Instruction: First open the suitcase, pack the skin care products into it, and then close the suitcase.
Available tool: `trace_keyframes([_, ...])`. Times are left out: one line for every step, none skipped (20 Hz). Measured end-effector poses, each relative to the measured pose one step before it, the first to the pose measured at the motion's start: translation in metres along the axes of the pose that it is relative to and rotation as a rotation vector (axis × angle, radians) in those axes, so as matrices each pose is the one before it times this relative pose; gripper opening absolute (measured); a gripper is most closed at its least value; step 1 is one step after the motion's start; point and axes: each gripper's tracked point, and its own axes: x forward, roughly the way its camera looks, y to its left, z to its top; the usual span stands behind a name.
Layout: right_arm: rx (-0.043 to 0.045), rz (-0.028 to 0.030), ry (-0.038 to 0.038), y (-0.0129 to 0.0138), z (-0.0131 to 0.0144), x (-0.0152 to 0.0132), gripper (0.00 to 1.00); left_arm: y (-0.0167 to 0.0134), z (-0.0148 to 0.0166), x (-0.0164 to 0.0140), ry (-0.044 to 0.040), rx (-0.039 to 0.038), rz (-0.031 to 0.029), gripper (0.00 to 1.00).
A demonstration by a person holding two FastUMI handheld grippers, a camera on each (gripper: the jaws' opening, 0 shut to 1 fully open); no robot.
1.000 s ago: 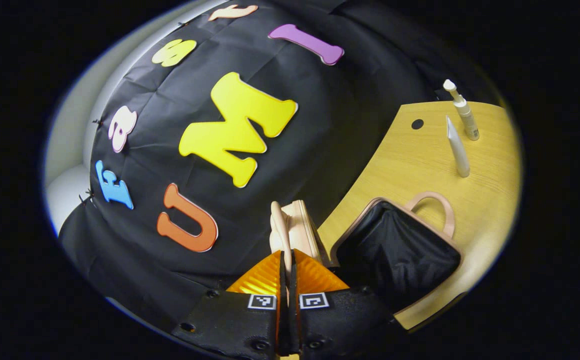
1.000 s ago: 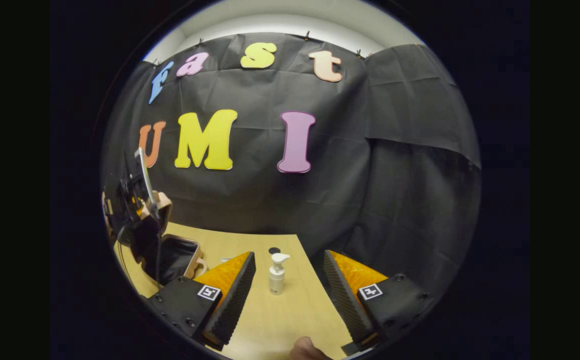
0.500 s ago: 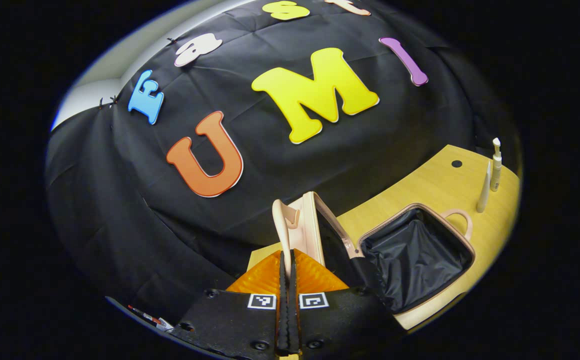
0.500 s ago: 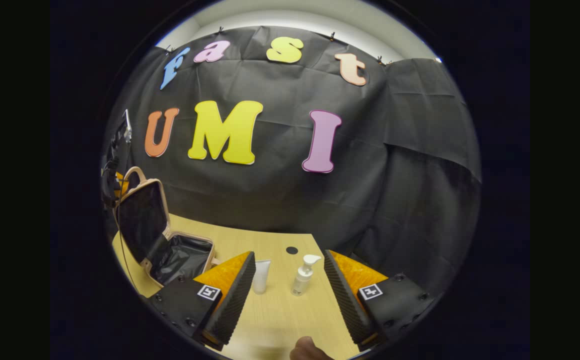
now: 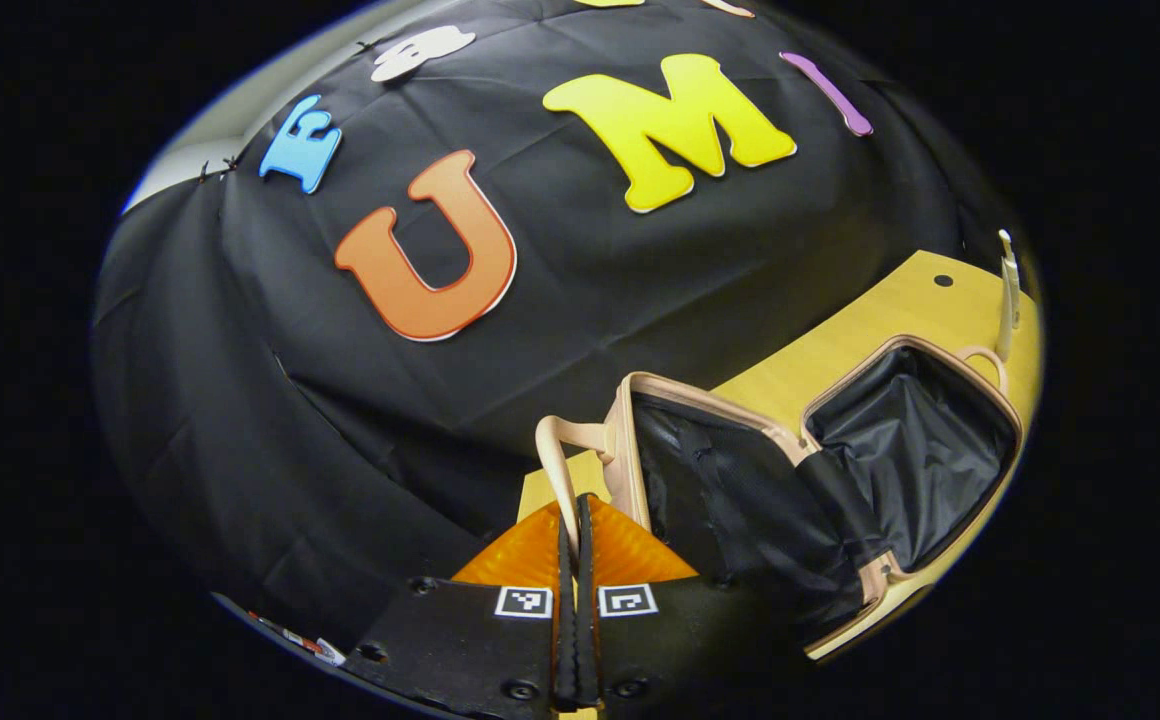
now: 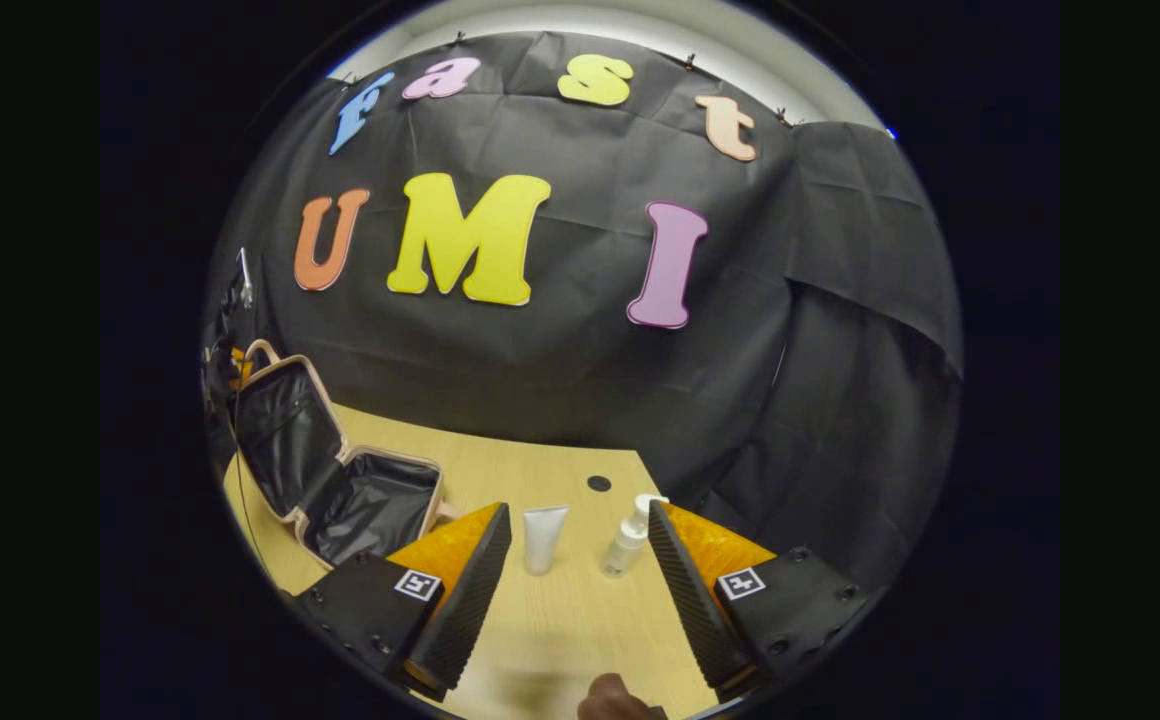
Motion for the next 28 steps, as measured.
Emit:
trace_keyframes([-0.00356, -0.00355, 0.00939, 0.00041, -0.00214, -0.00011, 0.81, 0.00395, -0.0125, 0.00457, 0.02326, -0.00436, -0.00356, 0.03])
trace_keyframes([-0.00516, -0.00647, 0.00735, -0.00163, -0.00239, 0.00051, 0.82, 0.00346, -0.01413, 0.00391, 0.02822, -0.01447, -0.00299, 0.03])
trace_keyframes([-0.00502, -0.00568, 0.00371, -0.00222, -0.00085, 0.00059, 0.81, 0.00207, -0.01257, 0.00461, 0.01171, -0.01363, -0.00748, 0.03])
trace_keyframes([-0.00415, -0.00325, 0.00686, 0.00035, -0.00259, 0.00035, 0.81, 0.00079, -0.01089, 0.00447, 0.01476, -0.00957, -0.00336, 0.03])
trace_keyframes([-0.00188, -0.00451, 0.00855, -0.00169, -0.00211, 0.00069, 0.82, -0.00092, -0.01013, 0.00493, 0.02115, -0.00766, -0.0041, 0.03])
trace_keyframes([0.00056, -0.00383, 0.01064, -0.00171, -0.00286, 0.00123, 0.81, 0.00057, -0.01248, 0.00566, 0.02028, -0.00601, -0.00154, 0.03])
trace_keyframes([0.00047, -0.00496, 0.01022, -0.0016, -0.00332, 0.00008, 0.82, -0.00099, -0.01019, 0.00511, 0.0159, -0.00521, -0.0075, 0.03])
trace_keyframes([0.00051, -0.00401, 0.00754, -0.00082, -0.00345, 0.0004, 0.82, -0.00083, -0.00982, 0.00328, 0.02129, 0.00152, -0.009, 0.03])
trace_keyframes([0.0, -0.00209, 0.00645, -0.0005, -0.00244, 0.00022, 0.82, -0.00245, -0.0118, 0.00695, 0.0241, -0.00714, -0.01201, 0.03])
trace_keyframes([-0.00288, 0.00013, 0.00588, -0.00002, -0.00338, -0.0004, 0.82, -0.00152, -0.0103, 0.00733, 0.02555, -0.01512, -0.01333, 0.03])
trace_keyframes([-0.00591, -0.00303, 0.00568, 0.00026, -0.00213, 0.00058, 0.82, -0.00022, -0.00903, 0.00471, 0.02445, -0.01926, -0.01504, 0.03])
trace_keyframes([-0.00453, -0.00105, 0.00529, -0.00022, -0.00206, 0.00102, 0.82, -0.00051, -0.00876, 0.00402, 0.01937, -0.02031, -0.01548, 0.03])
trace_keyframes([-0.00234, -0.00336, 0.00565, -0.00016, -0.00235, -0.00016, 0.82, -0.00194, -0.00894, 0.005, 0.0164, -0.01964, -0.01068, 0.03])
trace_keyframes([-0.00133, -0.00254, 0.00713, 0.00014, -0.00317, -0.00007, 0.82, -0.00157, -0.0072, 0.00408, 0.00892, -0.01575, -0.00969, 0.04])
trace_keyframes([-0.00169, 0.00027, 0.00527, 0.0014, -0.00132, -0.00007, 0.82, -0.00164, -0.0042, 0.00452, 0.00081, -0.01569, -0.014, 0.04])
trace_keyframes([-0.00513, -0.00139, 0.00324, 0.00152, -0.00181, 0.0001, 0.82, -0.00171, -0.00457, 0.00466, 0.00175, -0.01075, -0.01585, 0.04])
trace_keyframes([-0.00585, -0.00365, 0.00247, -0.00056, -0.00142, -0.00049, 0.82, -0.00096, -0.00375, 0.00379, 0.00559, -0.00451, -0.01031, 0.05])
trace_keyframes([-0.00316, -0.004, 0.00438, -0.00094, -0.00325, -0.00008, 0.82, -0.00098, -0.00375, 0.00369, 0.00666, -0.00367, -0.00834, 0.1])
trace_keyframes([0.00058, -0.00327, 0.00669, -0.00066, -0.00217, -0.00077, 0.82, -0.00019, -0.0032, 0.00138, 0.00635, -0.0036, -0.00357, 0.13])
trace_keyframes([-0.00057, -0.00318, 0.00779, -0.0007, -0.00247, 0.00051, 0.82, 0.00944, -0.00526, 0.00226, 0.00924, 0.01058, 0.04376, 0.26])
trace_keyframes([-0.00224, 0.0006, 0.00388, -0.00029, -0.00151, -0.00035, 0.82, 0.00325, -0.00108, -0.00227, -0.00633, 0.00385, 0.01377, 0.36])
trace_keyframes([-0.0041, -0.00131, 0.00181, -0.00056, -0.0023, 0.00057, 0.82, 0.00112, 0.00423, -0.00201, -0.02343, -0.01471, 0.00017, 0.47])
trace_keyframes([-0.0048, -0.00159, 0.00572, -0.00142, -0.00338, 0.00085, 0.82, -0.00006, 0.00225, -0.00228, -0.01816, -0.01551, 0.00054, 0.59])
trace_keyframes([0.00047, 0.00256, 0.0082, -0.00029, -0.00443, 0.0008, 0.82, 0.0004, 0.00168, -0.00392, -0.01175, -0.01492, 0.0104, 0.71])
trace_keyframes([0.0048, 0.00164, 0.00637, -0.00016, -0.00326, 0.00036, 0.82, -0.00161, 0.00044, -0.00388, -0.00366, -0.01758, 0.00085, 0.76])
trace_keyframes([0.00567, 0.00322, 0.00544, -0.00008, -0.00353, 0.00059, 0.82, -0.00286, 0.00319, -0.00783, -0.00676, -0.015, -0.00581, 0.81])
trace_keyframes([0.00646, 0.00511, 0.00226, -0.00027, -0.00149, 0.0004, 0.82, -0.00882, 0.00563, -0.00825, -0.00951, -0.01708, -0.01989, 0.85])
trace_keyframes([0.00513, 0.00093, -0.00077, -0.00132, -0.00201, 0.00011, 0.82, -0.01286, 0.0058, -0.00893, -0.00929, -0.0157, -0.02946, 0.91])
